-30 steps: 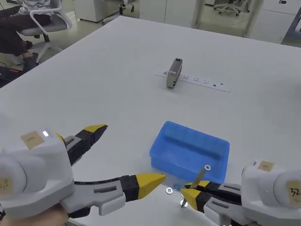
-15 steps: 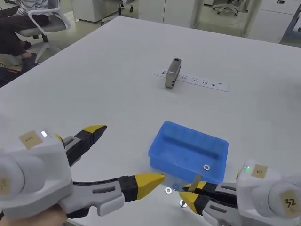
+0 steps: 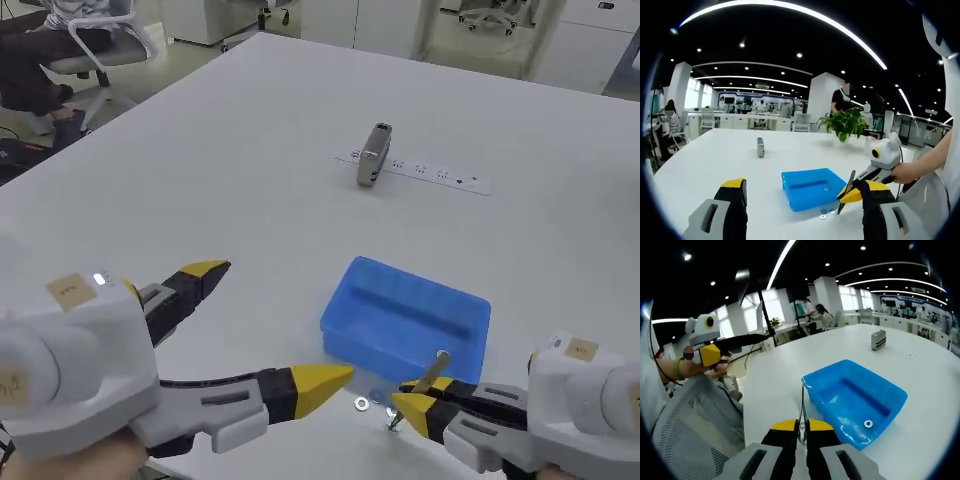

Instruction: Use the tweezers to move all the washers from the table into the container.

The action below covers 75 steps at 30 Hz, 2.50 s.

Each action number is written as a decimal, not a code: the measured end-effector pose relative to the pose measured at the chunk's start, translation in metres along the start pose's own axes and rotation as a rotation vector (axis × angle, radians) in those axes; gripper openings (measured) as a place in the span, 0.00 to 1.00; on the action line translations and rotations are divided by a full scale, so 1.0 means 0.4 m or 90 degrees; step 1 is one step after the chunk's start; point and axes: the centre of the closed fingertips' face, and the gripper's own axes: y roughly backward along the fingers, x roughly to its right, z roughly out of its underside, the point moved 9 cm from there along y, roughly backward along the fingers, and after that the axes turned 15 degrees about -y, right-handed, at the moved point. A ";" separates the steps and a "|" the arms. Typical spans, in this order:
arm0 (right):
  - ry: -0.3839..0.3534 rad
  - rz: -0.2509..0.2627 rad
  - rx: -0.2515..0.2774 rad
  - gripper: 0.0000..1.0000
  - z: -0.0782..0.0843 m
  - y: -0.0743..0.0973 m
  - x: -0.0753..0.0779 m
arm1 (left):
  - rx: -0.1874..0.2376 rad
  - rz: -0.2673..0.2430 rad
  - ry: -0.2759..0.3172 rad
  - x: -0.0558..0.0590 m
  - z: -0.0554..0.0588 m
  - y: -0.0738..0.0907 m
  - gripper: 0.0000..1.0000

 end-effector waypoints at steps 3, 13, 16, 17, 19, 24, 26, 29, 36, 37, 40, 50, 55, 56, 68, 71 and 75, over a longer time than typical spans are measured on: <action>-0.007 -0.006 0.015 0.02 -0.019 0.009 -0.004 | -0.002 0.001 -0.001 0.001 0.001 0.000 0.99; -0.021 -0.032 0.041 0.03 -0.056 0.036 -0.019 | -0.010 0.010 -0.012 0.005 0.002 -0.003 0.99; -0.015 -0.032 0.054 0.03 -0.076 0.051 -0.021 | -0.015 0.011 -0.015 0.006 0.004 -0.003 0.99; -0.013 -0.028 0.059 0.03 -0.082 0.055 -0.020 | -0.016 0.011 -0.015 0.006 0.004 -0.003 0.99; -0.008 -0.023 0.066 0.03 -0.098 0.065 -0.018 | -0.015 0.012 -0.015 0.007 0.003 -0.004 0.99; 0.004 -0.005 0.088 0.03 -0.139 0.086 -0.009 | -0.019 0.015 -0.017 0.009 0.004 -0.005 0.99; 0.007 -0.001 0.093 0.03 -0.152 0.091 -0.007 | -0.020 0.015 -0.019 0.009 0.005 -0.004 0.99; 0.019 0.008 0.099 0.03 -0.178 0.098 -0.002 | -0.020 0.014 -0.019 0.007 0.005 -0.003 0.99; 0.043 0.031 0.091 0.03 -0.223 0.099 0.021 | -0.019 0.008 -0.017 0.004 0.006 -0.002 0.99; 0.045 0.034 0.089 0.03 -0.227 0.098 0.024 | -0.019 0.008 -0.017 0.004 0.006 -0.001 0.99; 0.047 0.033 0.087 0.03 -0.240 0.092 0.032 | -0.018 0.005 -0.018 0.002 0.006 -0.001 0.99; 0.062 0.038 0.057 0.03 -0.254 0.055 0.063 | -0.018 0.004 -0.016 0.001 0.007 0.000 0.99; 0.049 0.046 0.034 0.03 -0.245 0.036 0.086 | -0.019 0.003 -0.016 0.001 0.007 0.001 0.99; 0.048 0.048 0.029 0.03 -0.242 0.032 0.091 | -0.019 0.003 -0.017 0.001 0.007 0.001 0.99; 0.026 0.060 -0.024 0.03 -0.218 -0.010 0.140 | -0.023 0.003 -0.017 0.002 0.009 0.000 0.99; 0.020 0.060 -0.037 0.03 -0.209 -0.021 0.148 | -0.023 0.003 -0.018 0.002 0.009 -0.001 0.99; 0.009 0.057 -0.050 0.03 -0.196 -0.033 0.155 | -0.025 0.002 -0.016 0.001 0.010 0.000 0.99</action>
